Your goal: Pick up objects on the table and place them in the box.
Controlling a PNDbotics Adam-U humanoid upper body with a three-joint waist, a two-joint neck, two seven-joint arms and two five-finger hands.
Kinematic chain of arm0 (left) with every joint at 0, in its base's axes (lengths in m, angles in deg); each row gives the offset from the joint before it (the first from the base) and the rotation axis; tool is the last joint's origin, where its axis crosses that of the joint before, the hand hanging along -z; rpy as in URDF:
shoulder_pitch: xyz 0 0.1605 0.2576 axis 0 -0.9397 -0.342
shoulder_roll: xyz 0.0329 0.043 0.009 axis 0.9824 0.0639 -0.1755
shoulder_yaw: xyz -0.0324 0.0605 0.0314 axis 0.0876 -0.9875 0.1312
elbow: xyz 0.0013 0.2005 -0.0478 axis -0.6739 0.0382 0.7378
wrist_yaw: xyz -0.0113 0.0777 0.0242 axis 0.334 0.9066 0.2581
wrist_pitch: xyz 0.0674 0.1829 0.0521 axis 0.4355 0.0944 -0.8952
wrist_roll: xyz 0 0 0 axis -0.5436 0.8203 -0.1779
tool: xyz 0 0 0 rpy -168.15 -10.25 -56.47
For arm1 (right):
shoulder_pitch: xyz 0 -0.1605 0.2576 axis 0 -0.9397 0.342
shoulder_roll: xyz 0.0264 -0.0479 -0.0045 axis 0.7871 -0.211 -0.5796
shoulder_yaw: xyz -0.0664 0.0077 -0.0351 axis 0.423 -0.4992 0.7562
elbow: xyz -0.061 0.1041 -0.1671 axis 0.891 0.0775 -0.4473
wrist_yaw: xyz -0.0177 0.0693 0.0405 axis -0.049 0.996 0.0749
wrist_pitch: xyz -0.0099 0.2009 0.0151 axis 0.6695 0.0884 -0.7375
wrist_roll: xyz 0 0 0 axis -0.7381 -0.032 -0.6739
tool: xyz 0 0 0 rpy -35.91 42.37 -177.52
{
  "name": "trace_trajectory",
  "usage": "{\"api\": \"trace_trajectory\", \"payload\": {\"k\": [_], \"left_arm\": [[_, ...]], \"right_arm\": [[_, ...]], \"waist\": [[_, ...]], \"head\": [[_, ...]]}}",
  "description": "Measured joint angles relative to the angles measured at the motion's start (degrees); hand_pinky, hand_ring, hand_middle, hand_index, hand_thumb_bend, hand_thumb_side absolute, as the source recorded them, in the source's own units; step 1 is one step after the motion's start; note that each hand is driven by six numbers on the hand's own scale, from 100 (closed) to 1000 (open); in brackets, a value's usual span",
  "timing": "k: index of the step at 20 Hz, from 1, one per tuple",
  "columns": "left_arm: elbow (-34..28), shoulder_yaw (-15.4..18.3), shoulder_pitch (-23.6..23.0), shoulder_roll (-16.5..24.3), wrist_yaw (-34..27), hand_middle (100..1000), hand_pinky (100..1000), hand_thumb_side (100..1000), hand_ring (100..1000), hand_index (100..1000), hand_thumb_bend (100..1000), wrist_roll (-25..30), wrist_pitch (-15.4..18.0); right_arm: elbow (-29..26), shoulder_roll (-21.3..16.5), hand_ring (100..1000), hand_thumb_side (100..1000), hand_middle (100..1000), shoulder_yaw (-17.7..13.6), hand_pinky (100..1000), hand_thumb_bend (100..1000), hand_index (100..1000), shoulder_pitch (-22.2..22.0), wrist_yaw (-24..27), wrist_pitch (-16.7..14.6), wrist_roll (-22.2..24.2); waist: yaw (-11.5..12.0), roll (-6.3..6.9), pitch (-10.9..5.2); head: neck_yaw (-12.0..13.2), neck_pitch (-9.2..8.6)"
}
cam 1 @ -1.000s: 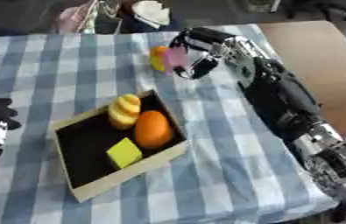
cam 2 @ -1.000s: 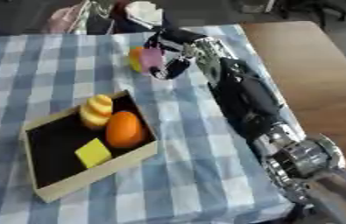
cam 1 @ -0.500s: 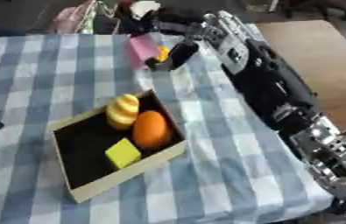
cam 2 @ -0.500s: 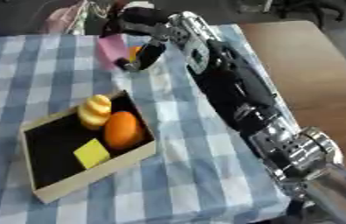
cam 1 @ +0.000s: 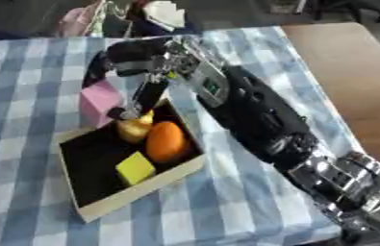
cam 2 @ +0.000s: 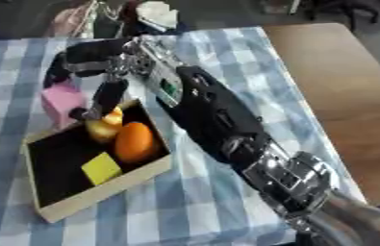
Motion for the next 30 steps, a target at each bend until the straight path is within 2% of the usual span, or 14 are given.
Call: {"api": "trace_trajectory", "payload": {"k": [6, 9, 12, 16, 22, 26, 30], "left_arm": [[0.1, 0.0, 0.0, 0.0, 0.3, 511, 627, 602, 493, 729, 190, -0.4, -0.3], [0.1, 0.0, 0.0, 0.0, 0.4, 511, 627, 603, 492, 729, 196, -0.4, -0.3], [0.1, 0.0, 0.0, 0.0, 0.7, 510, 628, 602, 492, 729, 199, -0.4, -0.3], [0.1, 0.0, 0.0, 0.0, 0.8, 509, 627, 600, 491, 729, 209, -0.4, -0.3], [0.1, 0.0, 0.0, 0.0, 0.8, 508, 627, 599, 490, 729, 213, -0.3, -0.3], [0.1, 0.0, -0.1, 0.0, 0.9, 507, 627, 600, 490, 730, 212, -0.3, -0.2], [0.1, 0.0, -0.1, 0.0, 0.9, 507, 627, 600, 490, 730, 213, -0.3, -0.2]], "right_arm": [[0.9, 0.9, 762, 433, 635, 1.8, 842, 100, 886, -2.5, -1.4, 0.7, 0.7], [1.8, 1.0, 802, 545, 766, 2.1, 855, 100, 942, -3.4, -3.1, 0.2, 0.2], [2.2, 1.1, 834, 601, 850, 2.1, 869, 175, 968, -3.9, -5.0, -0.8, -0.8], [2.0, 0.8, 862, 614, 911, 2.1, 886, 244, 988, -3.3, -7.1, -2.3, -2.3], [1.1, -1.8, 857, 570, 898, 1.5, 883, 224, 988, -1.7, -7.6, -3.0, -3.0], [1.0, -5.8, 825, 529, 861, -2.1, 870, 136, 970, 0.5, -4.9, -2.3, -2.3], [6.5, -8.5, 816, 518, 858, -8.3, 867, 124, 967, 2.0, -2.9, -0.9, -1.2]], "waist": [[0.0, -0.36, 0.00], [-0.1, -0.46, 0.00], [-0.4, -0.46, 0.00], [-0.4, -0.46, 0.00], [-0.5, -0.51, 0.00], [-0.6, -0.58, -0.04], [-0.7, -0.58, -0.05]], "head": [[-0.1, 0.00], [-0.1, 0.00], [-0.1, 0.00], [-0.1, 0.00], [0.0, 0.00], [0.2, 0.00], [0.3, 0.00]]}}
